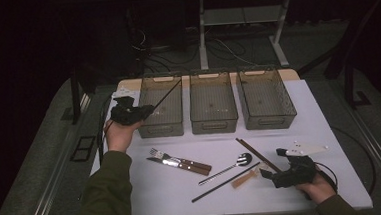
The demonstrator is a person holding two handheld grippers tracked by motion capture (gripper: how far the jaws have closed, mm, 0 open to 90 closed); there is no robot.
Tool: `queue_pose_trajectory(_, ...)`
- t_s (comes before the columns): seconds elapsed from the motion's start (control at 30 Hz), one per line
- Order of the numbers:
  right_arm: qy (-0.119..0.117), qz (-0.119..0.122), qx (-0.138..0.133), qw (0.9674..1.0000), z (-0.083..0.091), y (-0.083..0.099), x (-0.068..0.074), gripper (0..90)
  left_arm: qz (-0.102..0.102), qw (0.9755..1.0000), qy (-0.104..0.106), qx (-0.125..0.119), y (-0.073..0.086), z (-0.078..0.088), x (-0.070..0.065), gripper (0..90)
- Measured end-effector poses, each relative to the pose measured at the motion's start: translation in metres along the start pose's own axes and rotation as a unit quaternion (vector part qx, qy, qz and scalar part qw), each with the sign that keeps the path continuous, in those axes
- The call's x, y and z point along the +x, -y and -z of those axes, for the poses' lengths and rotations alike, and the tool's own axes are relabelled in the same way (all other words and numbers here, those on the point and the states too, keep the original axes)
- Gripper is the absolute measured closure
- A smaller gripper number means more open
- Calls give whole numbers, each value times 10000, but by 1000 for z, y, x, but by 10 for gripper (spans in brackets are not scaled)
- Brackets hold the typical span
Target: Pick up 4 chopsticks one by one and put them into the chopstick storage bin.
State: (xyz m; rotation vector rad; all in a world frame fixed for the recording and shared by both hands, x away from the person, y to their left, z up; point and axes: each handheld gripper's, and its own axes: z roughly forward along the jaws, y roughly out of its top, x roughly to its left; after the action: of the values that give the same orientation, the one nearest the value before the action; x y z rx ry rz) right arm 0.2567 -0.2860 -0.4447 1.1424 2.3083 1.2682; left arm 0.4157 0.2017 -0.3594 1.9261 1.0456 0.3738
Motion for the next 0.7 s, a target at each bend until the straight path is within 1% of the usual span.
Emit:
queue_pose_trajectory(0.07, 0, 2, 2, 10000, 0, 0, 0, 15, -33, 10000, -55, 53, -1, -4, 2, 853)
queue_pose_trajectory(0.2, 12, 9, -3, 10000, 0, 0, 0, 15, 9, 9999, -132, 86, -3, -13, 5, 853)
queue_pose_trajectory(0.3, 10, 24, 7, 10000, 0, 0, 0, 15, -15, 9997, -197, 173, -3, -19, 8, 853)
queue_pose_trajectory(0.4, 4, 20, -2, 10000, 0, 0, 1, 15, 30, 9996, -244, 169, -3, -24, 10, 853)
queue_pose_trajectory(0.43, 0, 22, -9, 10000, 0, 0, 1, 15, -4, 9995, -252, 198, -4, -25, 12, 852)
queue_pose_trajectory(0.47, -2, 22, -11, 10000, 0, 0, 1, 15, 24, 9994, -278, 186, -4, -27, 12, 853)
queue_pose_trajectory(0.5, -2, 28, -15, 10000, 0, 0, 1, 15, 11, 9993, -287, 223, -5, -29, 14, 853)
queue_pose_trajectory(0.7, -3, 16, -21, 10000, 0, 0, 1, 15, 105, 9988, -339, 348, -5, -39, 20, 853)
